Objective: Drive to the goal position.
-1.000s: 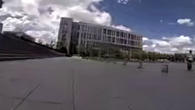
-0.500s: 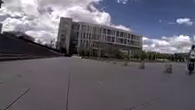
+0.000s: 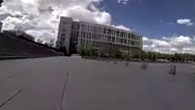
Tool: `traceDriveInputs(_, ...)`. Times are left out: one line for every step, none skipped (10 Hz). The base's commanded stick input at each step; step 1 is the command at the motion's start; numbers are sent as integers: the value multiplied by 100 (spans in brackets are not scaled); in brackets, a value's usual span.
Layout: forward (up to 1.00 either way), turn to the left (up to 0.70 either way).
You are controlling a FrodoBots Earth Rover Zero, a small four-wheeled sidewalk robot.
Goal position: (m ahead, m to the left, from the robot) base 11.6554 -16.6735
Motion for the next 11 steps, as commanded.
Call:
traceDriveInputs(70, 0)
traceDriveInputs(70, 0)
traceDriveInputs(70, 0)
traceDriveInputs(70, 0)
traceDriveInputs(70, 0)
traceDriveInputs(70, -31)
traceDriveInputs(70, -32)
traceDriveInputs(70, -32)
traceDriveInputs(70, -32)
traceDriveInputs(70, -32)
traceDriveInputs(70, -16)
